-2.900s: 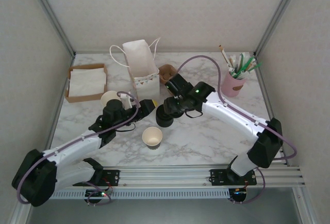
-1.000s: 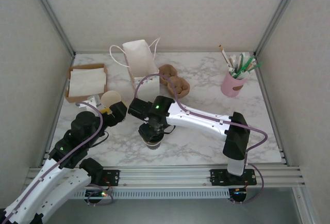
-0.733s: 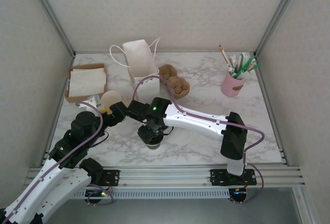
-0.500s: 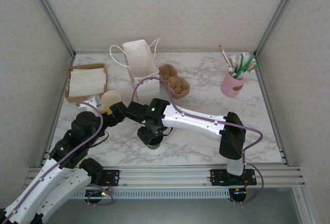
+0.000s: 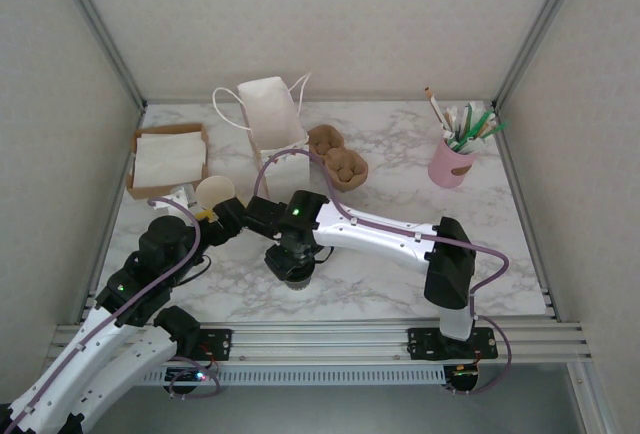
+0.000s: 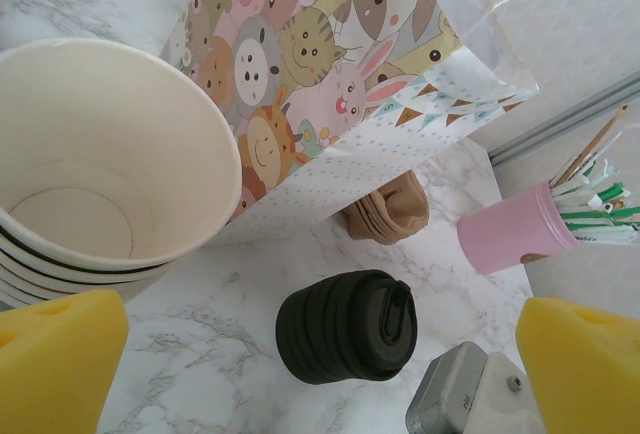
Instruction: Pack the takeout coffee
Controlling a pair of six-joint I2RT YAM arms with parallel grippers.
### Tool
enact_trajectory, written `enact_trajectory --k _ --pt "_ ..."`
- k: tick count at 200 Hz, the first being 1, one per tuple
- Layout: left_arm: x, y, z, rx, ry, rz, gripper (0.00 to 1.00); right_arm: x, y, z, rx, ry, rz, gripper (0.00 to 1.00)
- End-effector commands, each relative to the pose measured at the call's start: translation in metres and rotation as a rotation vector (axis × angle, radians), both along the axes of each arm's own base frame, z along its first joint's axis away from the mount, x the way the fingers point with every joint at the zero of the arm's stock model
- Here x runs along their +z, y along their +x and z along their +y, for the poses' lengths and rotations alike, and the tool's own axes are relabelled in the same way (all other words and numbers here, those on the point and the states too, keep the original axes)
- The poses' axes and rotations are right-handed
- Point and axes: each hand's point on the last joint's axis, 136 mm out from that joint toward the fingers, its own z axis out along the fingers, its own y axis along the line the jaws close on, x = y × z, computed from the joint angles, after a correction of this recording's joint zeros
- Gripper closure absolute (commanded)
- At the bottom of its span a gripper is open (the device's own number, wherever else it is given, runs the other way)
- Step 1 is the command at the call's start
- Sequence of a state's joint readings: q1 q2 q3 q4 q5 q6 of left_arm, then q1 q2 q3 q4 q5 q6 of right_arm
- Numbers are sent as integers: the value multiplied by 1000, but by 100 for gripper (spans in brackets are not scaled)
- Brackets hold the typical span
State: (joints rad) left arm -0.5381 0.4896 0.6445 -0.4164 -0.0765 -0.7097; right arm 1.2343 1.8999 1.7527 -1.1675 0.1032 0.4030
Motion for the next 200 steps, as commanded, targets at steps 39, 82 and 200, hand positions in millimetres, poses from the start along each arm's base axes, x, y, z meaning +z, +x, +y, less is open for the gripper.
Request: enact_trajectory --k 39,82,200 --pt "-2 0 2 11 6 -9 0 -7 -5 5 29 -28 10 34" --pt "-2 -1 2 10 5 -7 0 -8 -3 3 21 -47 1 34" --pt "0 -2 2 8 -1 -13 0 2 1 -1 4 -26 -31 33"
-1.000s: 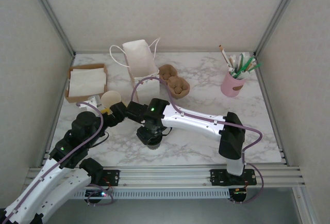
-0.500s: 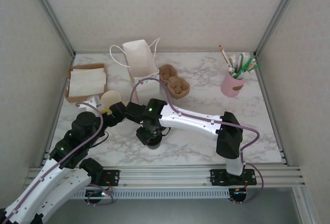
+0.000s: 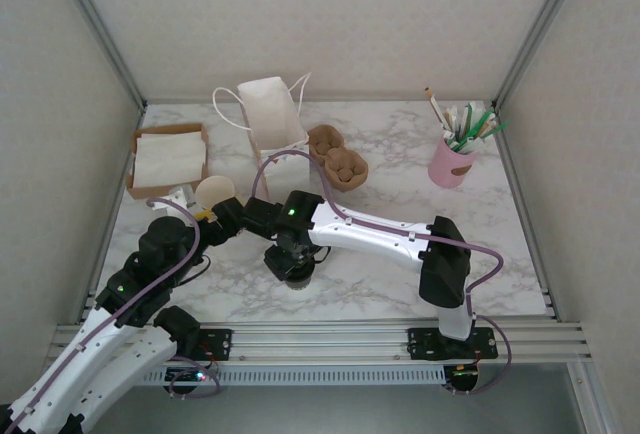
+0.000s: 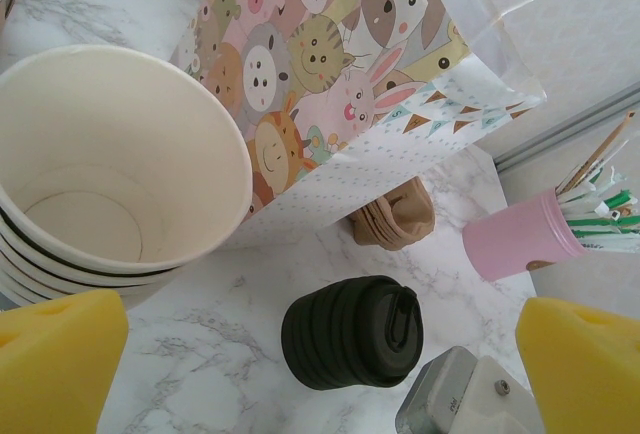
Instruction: Pack the takeout coffee
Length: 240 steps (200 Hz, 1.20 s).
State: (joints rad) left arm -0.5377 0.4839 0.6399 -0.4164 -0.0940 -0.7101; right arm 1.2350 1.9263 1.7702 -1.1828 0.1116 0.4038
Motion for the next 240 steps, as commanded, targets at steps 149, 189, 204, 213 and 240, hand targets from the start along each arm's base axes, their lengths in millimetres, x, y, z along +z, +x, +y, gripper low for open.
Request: enact_trajectory --k 149,189,204,213,240 --pt "0 -1 -2 -13 0 -7 0 -2 -4 -1 6 2 9 33" --pt "-2 0 -3 -16 -2 -5 0 -4 -7 -6 4 -6 21 33" --pt "-2 0 -4 -17 -2 -5 0 -3 -8 -7 2 -7 21 33" --pt "-3 1 -4 -16 -4 -5 0 -3 -8 -7 3 -5 21 33" --pt "-4 1 -5 -20 -3 -1 0 -2 -8 -6 3 5 23 33"
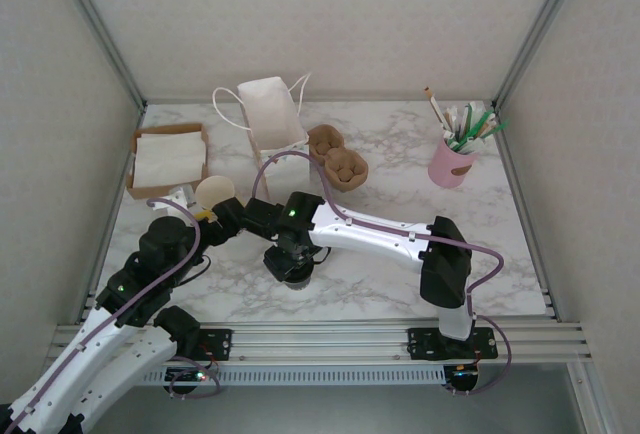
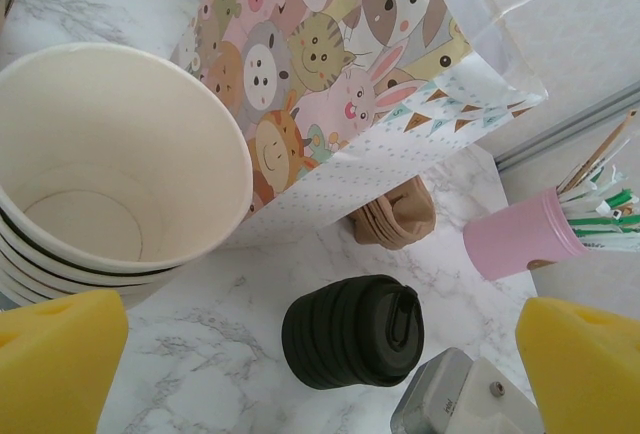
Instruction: Pack the takeout coffee
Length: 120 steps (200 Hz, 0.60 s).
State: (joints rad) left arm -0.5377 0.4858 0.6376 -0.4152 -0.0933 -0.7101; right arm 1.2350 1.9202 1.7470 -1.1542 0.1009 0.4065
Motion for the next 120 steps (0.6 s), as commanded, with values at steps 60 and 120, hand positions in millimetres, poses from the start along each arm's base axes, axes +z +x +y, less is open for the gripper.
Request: enact_trajectory --k 60,120 --pt "-10 1 -10 -42 -6 17 0 6 -6 -4 1 27 18 33" --pt "-64 -12 -45 -215 -41 239 45 -1 -4 -9 -15 11 22 33"
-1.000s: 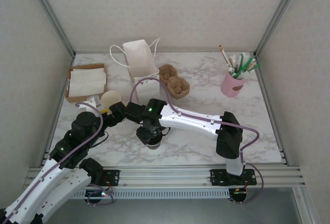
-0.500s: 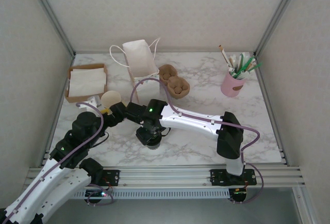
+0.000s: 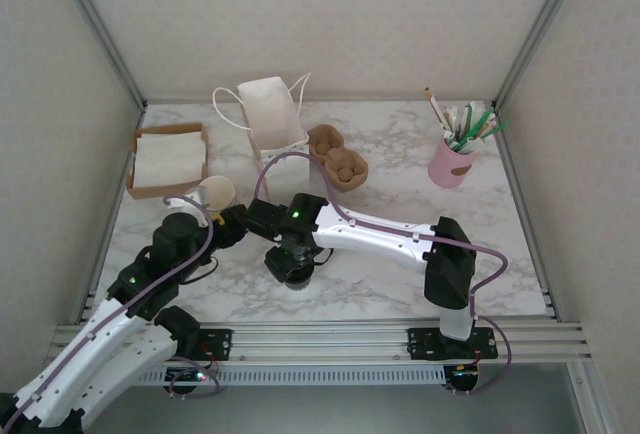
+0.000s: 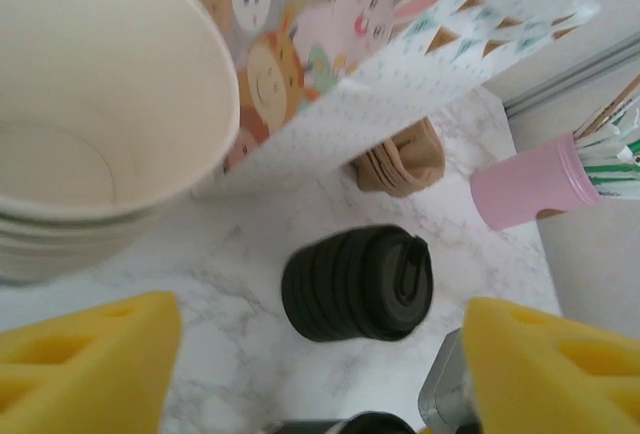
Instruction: Pack the takeout coffee
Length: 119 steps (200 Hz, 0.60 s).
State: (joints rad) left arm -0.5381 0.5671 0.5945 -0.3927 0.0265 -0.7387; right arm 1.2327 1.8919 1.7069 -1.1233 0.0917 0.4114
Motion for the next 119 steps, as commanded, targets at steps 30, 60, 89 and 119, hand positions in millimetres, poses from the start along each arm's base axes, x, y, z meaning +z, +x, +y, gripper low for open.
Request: enact_trajectory --k 30,60,89,119 --pt "-58 -29 -24 -148 -39 222 70 -2 -2 -7 -15 0 24 33" --pt "-83 -41 -37 -202 -113 310 77 -1 -3 -6 -15 9 25 33" --pt "-114 -56 -52 -274 -190 406 86 -2 -3 -5 -15 19 33 33" --pt "-127 -68 -60 -331 -239 450 88 -4 -2 -7 -25 17 34 33"
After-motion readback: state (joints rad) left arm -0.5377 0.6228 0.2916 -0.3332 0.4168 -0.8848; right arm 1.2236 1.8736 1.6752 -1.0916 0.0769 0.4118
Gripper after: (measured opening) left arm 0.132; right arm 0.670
